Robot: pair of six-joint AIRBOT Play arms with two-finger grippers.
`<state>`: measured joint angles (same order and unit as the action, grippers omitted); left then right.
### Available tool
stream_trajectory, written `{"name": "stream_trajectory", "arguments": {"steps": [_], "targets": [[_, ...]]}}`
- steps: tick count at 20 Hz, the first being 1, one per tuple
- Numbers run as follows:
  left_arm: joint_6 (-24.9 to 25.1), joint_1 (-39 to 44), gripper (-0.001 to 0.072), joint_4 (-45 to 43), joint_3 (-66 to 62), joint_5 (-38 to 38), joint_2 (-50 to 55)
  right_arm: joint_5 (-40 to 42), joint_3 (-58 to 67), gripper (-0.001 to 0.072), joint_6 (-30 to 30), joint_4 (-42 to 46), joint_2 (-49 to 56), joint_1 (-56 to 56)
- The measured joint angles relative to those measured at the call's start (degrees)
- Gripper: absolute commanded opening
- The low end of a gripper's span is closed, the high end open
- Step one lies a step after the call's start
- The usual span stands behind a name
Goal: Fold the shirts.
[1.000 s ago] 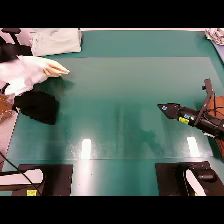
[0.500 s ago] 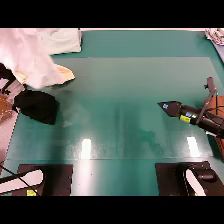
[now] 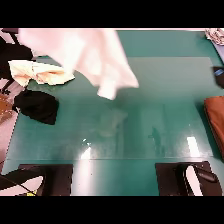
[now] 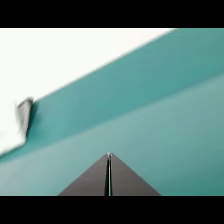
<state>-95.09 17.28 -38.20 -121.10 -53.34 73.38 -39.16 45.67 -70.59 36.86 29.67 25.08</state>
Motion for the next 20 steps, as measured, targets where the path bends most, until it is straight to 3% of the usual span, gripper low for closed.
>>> {"name": "stream_trajectory", "arguments": {"steps": [3,8,13,18,19,20], "targets": [[-1.36,10.32,0.0026,-0.42,0.15,4.96,4.94,4.2,3.43,0.0022,0.13,1.64,0.0,1.68],[-3.65,18.14,0.0026,-4.96,10.34,1.73,10.01,4.52,6.12,0.0022,0.42,15.74,-0.15,-4.96],[-16.09,19.82,0.0027,-24.85,23.52,-8.2,11.1,-0.79,3.5,0.0022,-4.42,32.02,-2.58,-21.05],[-26.29,19.89,0.0029,-43.95,28.63,-13.09,11.28,-9.49,-5.42,0.0022,-12.15,37.88,-7.87,-30.36],[-27.8,19.52,0.007,-47.01,28.98,-13.44,11.32,-10.97,-7.37,0.0022,-14.1,38.29,-9.22,-31.08],[-28.89,18.88,0.0391,-49.66,29.22,-13.77,11.32,-12.37,-9.35,0.0023,-15.96,38.58,-10.8,-31.61]]}}
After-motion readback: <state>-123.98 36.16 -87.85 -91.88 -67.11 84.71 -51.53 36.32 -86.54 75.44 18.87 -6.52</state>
